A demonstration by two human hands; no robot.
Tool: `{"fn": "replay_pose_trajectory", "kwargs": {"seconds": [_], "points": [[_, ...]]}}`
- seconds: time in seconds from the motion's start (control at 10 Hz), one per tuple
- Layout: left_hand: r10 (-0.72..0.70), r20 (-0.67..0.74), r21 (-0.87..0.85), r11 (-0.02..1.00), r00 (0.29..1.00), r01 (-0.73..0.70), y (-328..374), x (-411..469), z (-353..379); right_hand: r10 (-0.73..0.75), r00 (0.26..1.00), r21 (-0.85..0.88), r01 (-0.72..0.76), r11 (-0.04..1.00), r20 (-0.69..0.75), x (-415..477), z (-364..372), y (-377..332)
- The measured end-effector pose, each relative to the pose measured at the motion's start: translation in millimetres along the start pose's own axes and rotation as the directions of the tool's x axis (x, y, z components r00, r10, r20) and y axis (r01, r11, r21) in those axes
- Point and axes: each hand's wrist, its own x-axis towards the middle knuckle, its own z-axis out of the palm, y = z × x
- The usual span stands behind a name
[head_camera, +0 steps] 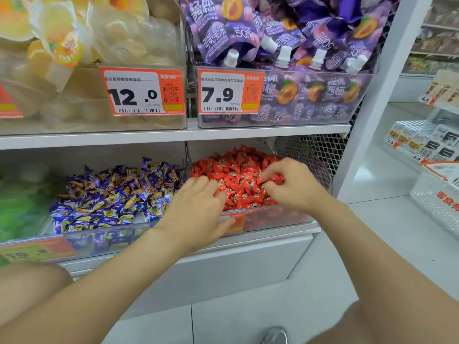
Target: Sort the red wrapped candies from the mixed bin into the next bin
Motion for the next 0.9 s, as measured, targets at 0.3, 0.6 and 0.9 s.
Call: {"fn": "replay_pose_trajectory", "kwargs": {"seconds": [0.3, 0.6, 0.9], "points": [[-0.203, 0.111, -0.180, 0.959, 0.973, 0.220, -36.9, -12.4, 18.9, 0.112, 0.914, -0.322, 0.021, 0.947, 0.391, 56.3, 83.4, -30.2], [-0.162, 0.168, -0.186, 0.963, 0.972, 0.193, -41.5, -13.5, 17.1, 0.365, 0.906, -0.472, -0.230, 0.851, 0.216, 49.1, 52.8, 11.5], [-0.136, 0.190, -0.488, 0.846, 0.972, 0.214, -47.6, -14.5, 10.4, 0.016, 0.994, -0.189, 0.006, 0.982, 0.112, 41.6, 44.4, -16.1]]}}
